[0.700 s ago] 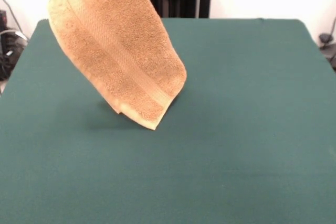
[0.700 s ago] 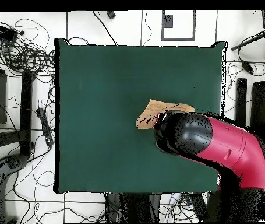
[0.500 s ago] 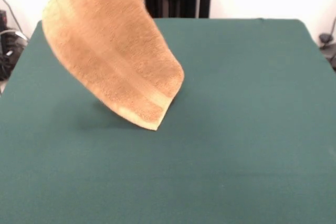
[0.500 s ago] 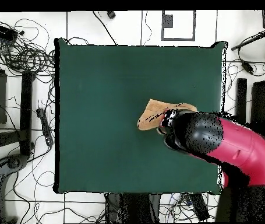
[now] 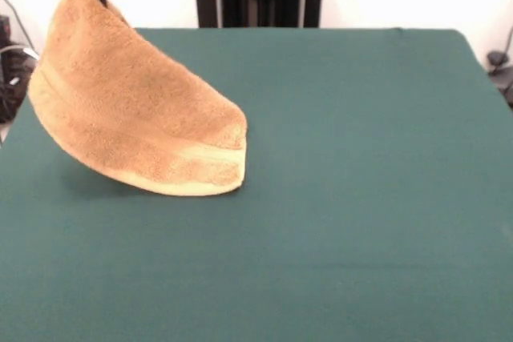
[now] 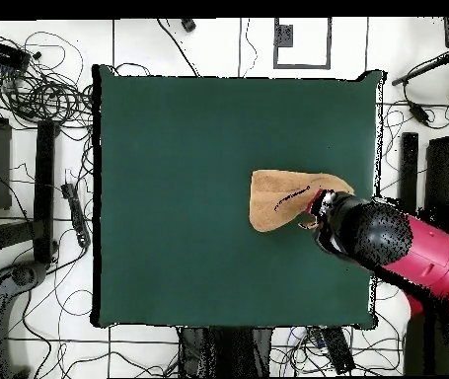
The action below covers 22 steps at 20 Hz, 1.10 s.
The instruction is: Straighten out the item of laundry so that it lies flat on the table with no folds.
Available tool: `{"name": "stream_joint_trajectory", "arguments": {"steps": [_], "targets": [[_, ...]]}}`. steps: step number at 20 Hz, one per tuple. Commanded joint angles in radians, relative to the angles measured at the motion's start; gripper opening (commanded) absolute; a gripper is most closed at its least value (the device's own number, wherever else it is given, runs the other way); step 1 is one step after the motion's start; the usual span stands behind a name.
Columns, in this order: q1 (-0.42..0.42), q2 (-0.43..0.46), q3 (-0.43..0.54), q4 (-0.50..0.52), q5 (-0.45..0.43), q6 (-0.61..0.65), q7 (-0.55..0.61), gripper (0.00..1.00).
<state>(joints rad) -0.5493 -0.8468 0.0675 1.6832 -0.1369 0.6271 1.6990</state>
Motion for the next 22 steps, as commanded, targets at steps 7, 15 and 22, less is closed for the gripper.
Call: {"name": "stream_joint_trajectory", "arguments": {"steps": [7,15,22], "targets": [[-0.192,-0.017,0.228,0.017,-0.109,0.167,-0.285,0.0],[-0.182,-0.078,0.24,0.016,-0.128,0.237,-0.22,0.0],[-0.177,-0.085,0.247,0.014,-0.142,0.253,-0.192,0.0]]}}
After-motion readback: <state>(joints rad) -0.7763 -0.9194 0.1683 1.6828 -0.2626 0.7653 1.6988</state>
